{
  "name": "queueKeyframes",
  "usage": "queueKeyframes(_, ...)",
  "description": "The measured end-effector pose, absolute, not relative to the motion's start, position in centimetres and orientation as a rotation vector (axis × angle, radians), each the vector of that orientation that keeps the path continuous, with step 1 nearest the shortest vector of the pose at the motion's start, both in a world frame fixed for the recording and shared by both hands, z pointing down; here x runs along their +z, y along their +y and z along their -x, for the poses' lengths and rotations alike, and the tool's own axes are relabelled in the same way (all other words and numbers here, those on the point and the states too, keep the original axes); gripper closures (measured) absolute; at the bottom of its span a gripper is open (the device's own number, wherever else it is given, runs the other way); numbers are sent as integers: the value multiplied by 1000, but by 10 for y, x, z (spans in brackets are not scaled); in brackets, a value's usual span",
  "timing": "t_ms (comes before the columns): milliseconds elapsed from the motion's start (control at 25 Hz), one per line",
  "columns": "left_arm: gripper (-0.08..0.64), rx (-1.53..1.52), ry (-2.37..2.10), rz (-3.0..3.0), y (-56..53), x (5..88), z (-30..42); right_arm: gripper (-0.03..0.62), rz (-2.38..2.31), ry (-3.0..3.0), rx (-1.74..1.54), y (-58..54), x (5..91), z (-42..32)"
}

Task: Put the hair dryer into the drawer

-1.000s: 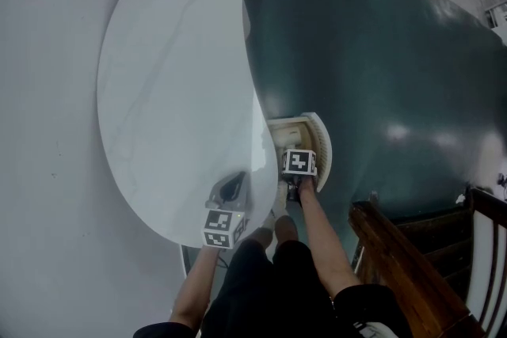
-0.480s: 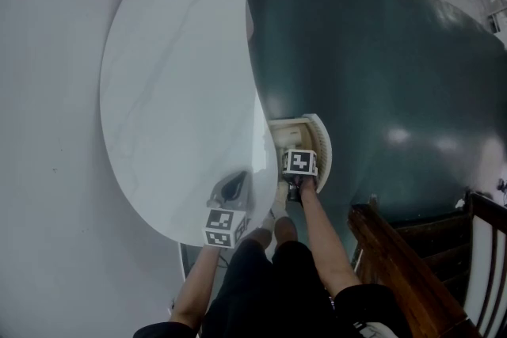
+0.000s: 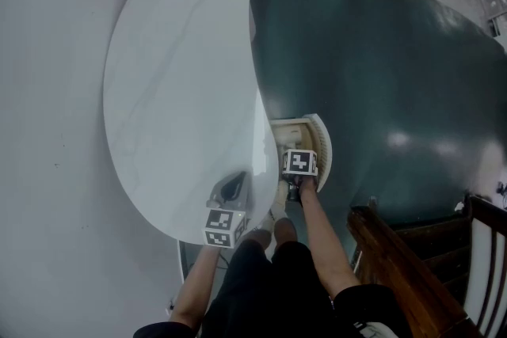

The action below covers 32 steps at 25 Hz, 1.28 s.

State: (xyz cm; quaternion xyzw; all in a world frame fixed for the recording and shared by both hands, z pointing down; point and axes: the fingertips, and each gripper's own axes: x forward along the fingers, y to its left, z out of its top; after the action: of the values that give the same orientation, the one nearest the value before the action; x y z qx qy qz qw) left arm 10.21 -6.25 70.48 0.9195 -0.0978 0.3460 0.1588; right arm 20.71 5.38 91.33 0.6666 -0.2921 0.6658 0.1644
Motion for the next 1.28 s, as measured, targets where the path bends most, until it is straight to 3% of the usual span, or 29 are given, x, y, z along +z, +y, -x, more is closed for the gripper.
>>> queueKeyframes(920, 555, 922, -268, -2688, -52, 666, -91, 337, -2084, -1014, 1710, 44, 825, -216)
queueKeyframes(1280, 555, 852, -273, -2738, -51, 638, -87, 377, -2208, -1134, 1549, 39, 761, -209)
